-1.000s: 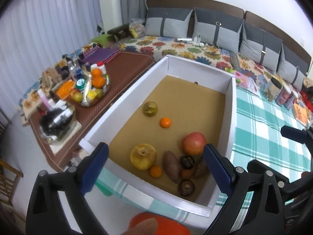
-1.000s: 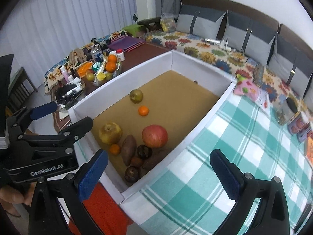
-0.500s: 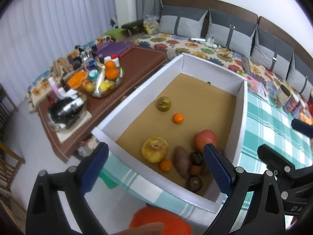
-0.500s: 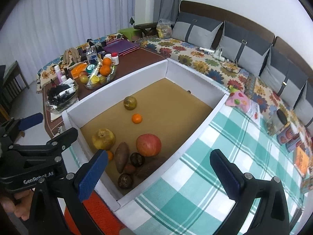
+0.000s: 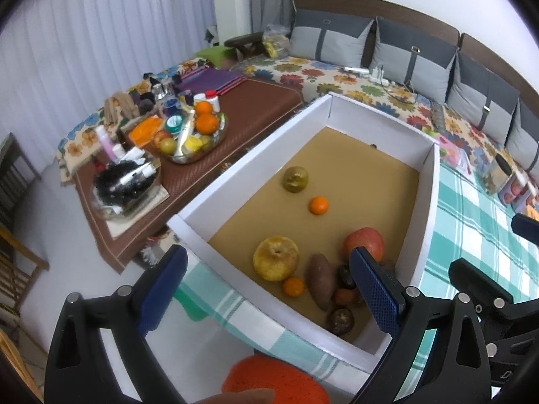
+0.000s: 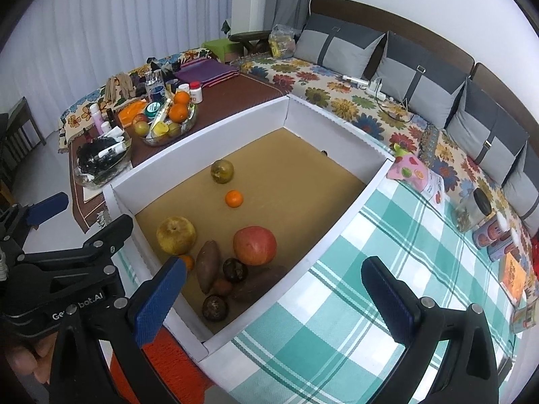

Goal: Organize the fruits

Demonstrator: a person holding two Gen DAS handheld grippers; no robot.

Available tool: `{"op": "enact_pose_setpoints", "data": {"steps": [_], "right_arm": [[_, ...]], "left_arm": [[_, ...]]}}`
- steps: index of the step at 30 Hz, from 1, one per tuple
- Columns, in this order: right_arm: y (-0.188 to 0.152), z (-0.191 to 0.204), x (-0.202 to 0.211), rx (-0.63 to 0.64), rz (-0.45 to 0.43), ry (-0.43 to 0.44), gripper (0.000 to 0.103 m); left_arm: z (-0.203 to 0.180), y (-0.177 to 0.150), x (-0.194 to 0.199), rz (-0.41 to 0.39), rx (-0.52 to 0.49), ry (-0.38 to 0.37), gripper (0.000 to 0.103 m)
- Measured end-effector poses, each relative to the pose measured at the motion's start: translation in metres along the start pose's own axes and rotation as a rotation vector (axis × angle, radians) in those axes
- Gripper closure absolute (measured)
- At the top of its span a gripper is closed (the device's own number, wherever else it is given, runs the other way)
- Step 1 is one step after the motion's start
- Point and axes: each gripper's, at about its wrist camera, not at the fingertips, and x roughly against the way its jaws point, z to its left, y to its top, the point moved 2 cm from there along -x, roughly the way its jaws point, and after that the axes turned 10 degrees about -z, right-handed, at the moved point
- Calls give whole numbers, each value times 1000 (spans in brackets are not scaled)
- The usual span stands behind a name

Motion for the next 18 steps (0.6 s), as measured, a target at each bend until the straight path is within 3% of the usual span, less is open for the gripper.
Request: {"op": "enact_pose_setpoints", "data": {"steps": [18], "right_arm": [[2,3,-7,19,2,-23,0]], "left_arm": [[1,1,-5,18,17,-9,5]]}}
